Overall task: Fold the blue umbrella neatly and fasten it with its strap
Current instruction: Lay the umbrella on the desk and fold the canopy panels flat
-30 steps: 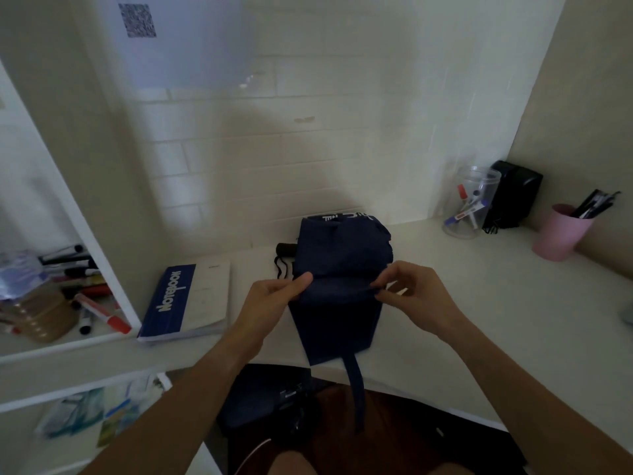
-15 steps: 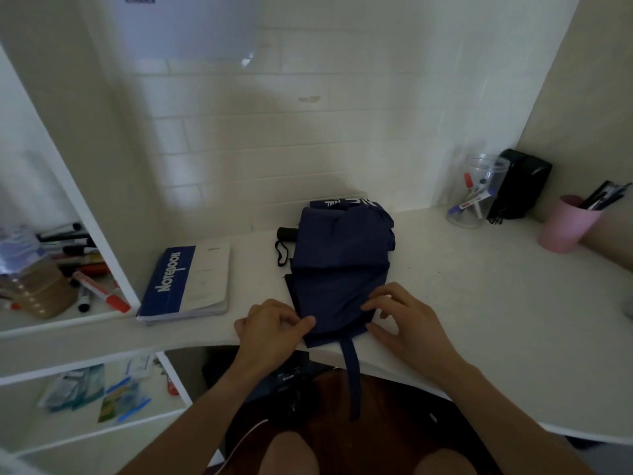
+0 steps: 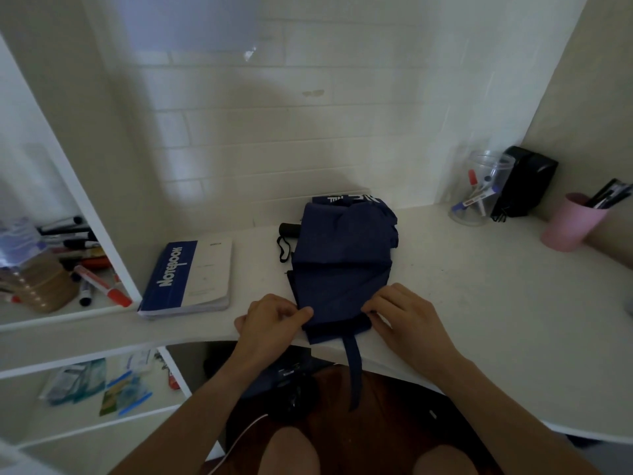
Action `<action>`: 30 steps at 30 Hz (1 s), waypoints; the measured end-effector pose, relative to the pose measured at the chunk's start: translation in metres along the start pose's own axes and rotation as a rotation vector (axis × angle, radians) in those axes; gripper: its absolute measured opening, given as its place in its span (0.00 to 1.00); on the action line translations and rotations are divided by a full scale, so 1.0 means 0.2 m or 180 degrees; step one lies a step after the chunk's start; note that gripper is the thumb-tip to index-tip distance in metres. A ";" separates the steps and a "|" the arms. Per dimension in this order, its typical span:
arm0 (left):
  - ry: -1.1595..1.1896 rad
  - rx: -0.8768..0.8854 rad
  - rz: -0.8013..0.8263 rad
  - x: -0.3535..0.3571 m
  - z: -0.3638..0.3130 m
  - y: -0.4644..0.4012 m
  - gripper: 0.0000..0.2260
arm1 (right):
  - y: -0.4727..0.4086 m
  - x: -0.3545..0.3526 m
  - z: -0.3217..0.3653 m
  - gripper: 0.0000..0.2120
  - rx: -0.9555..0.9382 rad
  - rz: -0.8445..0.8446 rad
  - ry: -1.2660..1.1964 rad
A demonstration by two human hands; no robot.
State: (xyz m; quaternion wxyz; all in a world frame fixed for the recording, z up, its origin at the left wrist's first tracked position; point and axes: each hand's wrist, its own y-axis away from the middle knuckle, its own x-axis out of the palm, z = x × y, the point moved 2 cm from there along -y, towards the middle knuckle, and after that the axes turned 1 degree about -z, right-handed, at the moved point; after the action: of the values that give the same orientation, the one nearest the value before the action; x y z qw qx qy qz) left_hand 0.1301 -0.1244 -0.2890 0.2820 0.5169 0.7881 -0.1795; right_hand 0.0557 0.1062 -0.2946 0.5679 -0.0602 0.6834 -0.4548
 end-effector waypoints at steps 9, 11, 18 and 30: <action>-0.0848 0.0561 -0.0153 0.05 0.06 0.01 0.10 | 0.07 0.04 -0.03 0.03 -0.0188 0.0435 -0.0017; -0.1054 0.0758 -0.0241 0.05 0.06 0.01 0.11 | 0.07 0.05 -0.04 0.03 -0.0197 0.0548 -0.0038; -0.1417 0.2822 -0.0319 0.07 -0.10 -0.11 0.15 | 0.03 0.01 -0.04 0.05 -0.0103 0.0950 -0.0104; -0.2373 0.2324 0.0687 0.20 0.10 -0.18 0.29 | -0.09 0.24 -0.12 0.31 0.0568 0.2073 0.0076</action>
State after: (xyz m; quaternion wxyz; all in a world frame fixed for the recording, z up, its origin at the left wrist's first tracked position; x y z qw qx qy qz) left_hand 0.0906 -0.1213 -0.3292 0.3615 0.5607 0.4630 -0.5835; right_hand 0.0108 0.0810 -0.3186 0.6784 0.2165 0.6308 -0.3082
